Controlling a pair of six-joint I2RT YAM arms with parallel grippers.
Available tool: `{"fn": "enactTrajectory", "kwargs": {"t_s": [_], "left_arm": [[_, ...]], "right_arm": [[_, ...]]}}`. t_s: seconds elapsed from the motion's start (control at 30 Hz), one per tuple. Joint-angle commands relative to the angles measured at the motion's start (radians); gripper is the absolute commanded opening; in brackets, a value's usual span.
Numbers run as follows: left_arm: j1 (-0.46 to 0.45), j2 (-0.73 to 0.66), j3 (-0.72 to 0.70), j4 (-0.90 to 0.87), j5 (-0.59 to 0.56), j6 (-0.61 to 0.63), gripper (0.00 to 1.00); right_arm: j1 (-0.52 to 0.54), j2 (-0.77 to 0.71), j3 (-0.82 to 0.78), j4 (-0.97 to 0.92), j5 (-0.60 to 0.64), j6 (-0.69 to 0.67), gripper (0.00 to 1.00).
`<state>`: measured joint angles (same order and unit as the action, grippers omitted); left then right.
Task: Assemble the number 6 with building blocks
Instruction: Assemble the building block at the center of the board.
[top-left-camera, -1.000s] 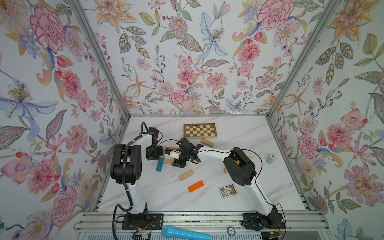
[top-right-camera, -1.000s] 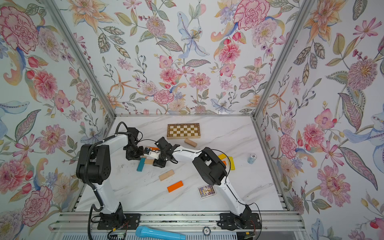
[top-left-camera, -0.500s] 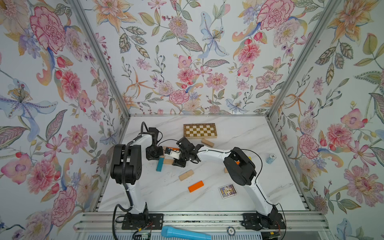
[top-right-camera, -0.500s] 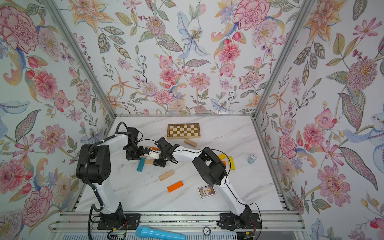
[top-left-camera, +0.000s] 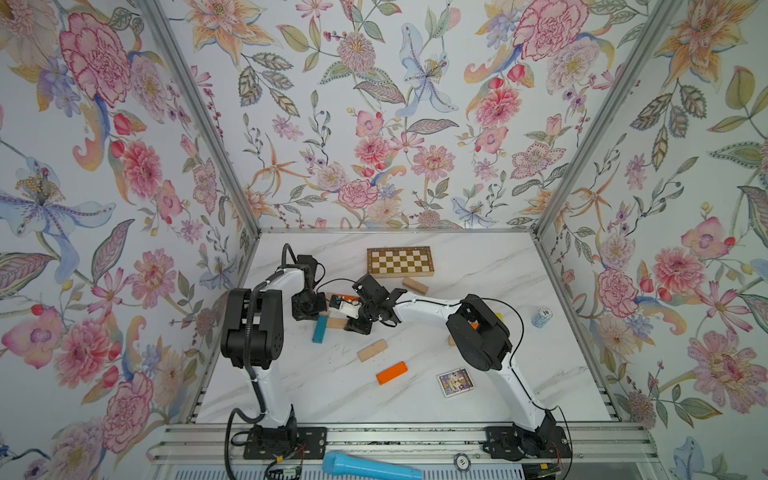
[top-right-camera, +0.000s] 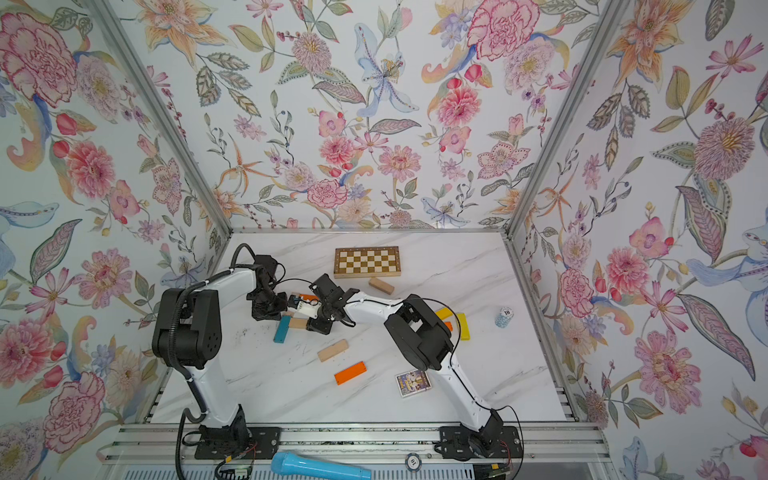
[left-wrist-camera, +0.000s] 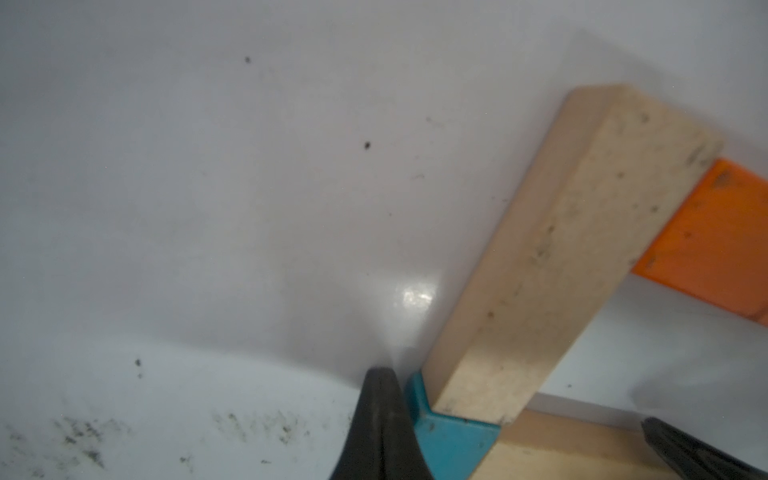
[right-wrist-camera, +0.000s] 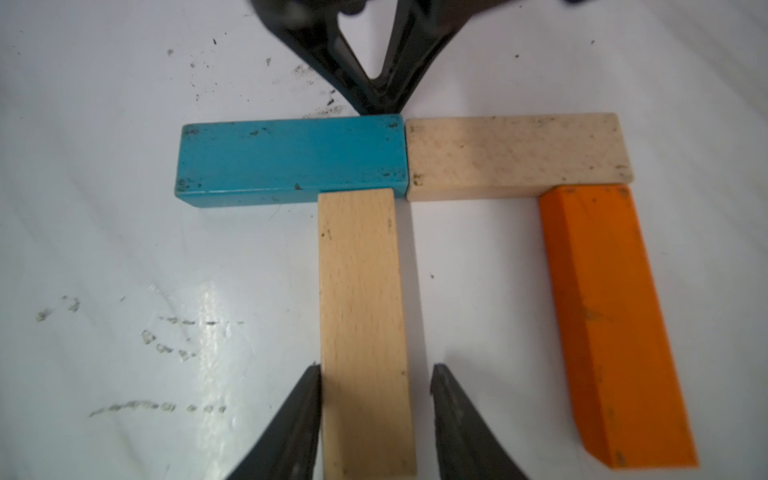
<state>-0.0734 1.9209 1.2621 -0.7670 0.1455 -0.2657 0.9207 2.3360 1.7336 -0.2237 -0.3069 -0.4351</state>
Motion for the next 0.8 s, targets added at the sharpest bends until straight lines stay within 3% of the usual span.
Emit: {"fn": "enactTrajectory", "kwargs": {"t_s": [0.0, 0.33, 0.53, 0.6, 0.77], "left_arm": [[-0.01, 0.062, -0.029, -0.042, -0.027, 0.019, 0.0], [0.025, 0.01, -0.026, -0.033, -0.032, 0.008, 0.03], [0.057, -0.064, -0.005, -0.042, -0.064, -0.004, 0.35], [0.055, -0.101, 0.0, -0.051, -0.075, -0.012, 0.41], [0.055, -0.243, 0.026, -0.079, -0.124, -0.001, 0.71]], "right_arm": [[-0.006, 0.029, 0.017, -0.019, -0.01, -0.003, 0.5], [-0.026, -0.13, -0.071, 0.114, -0.002, 0.112, 0.59], [-0.043, -0.371, -0.294, 0.311, 0.038, 0.308, 0.63], [-0.048, -0.466, -0.397, 0.364, 0.061, 0.369, 0.65], [-0.044, -0.71, -0.658, 0.368, 0.158, 0.464, 0.69]]}}
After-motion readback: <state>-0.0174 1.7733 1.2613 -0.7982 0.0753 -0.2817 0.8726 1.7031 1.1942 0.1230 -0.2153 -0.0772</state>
